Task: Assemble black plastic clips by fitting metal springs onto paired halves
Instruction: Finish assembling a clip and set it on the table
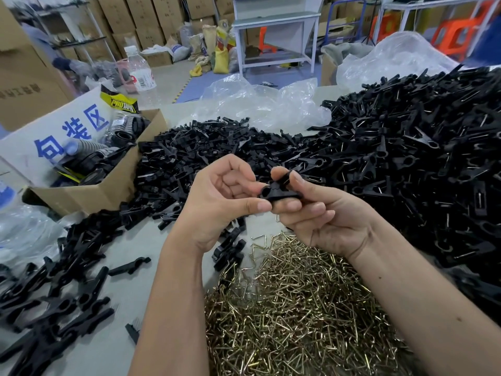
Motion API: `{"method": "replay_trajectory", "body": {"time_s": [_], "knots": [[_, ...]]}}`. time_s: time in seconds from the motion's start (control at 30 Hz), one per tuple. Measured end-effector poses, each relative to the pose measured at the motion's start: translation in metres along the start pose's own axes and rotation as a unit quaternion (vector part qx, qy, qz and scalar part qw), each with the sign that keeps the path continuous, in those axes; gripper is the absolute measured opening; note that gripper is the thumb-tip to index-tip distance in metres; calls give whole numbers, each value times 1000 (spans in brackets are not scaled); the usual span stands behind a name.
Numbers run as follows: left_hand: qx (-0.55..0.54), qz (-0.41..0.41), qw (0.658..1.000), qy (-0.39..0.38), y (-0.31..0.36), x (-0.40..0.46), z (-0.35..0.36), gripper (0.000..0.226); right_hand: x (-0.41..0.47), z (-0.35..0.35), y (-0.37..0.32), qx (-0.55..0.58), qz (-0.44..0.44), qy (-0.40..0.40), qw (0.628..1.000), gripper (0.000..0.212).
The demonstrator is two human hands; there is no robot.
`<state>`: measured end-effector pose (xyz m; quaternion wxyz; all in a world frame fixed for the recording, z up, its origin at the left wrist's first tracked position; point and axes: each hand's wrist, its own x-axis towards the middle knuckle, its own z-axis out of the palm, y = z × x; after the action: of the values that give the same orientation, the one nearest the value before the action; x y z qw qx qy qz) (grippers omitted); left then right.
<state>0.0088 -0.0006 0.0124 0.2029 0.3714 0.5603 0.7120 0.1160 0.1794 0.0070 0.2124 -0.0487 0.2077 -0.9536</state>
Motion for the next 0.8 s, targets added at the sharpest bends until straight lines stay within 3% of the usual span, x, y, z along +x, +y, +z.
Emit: {"method": "replay_trajectory", "body": {"time_s": [0.47,0.6,0.73,0.8], "knots": [[101,15,994,44,-1,0,5,34,-7,4,-8,-10,-9,39,999,34],[125,16,991,40,0,1,4,33,-7,3,-8,-1,-6,63,998,17],[148,-3,988,51,-1,1,1,34,-5,4,-6,-106,-33,88,990,20],[225,-24,970,84,-2,1,-4,35,-4,7,-10,-200,-75,109,971,25]]}}
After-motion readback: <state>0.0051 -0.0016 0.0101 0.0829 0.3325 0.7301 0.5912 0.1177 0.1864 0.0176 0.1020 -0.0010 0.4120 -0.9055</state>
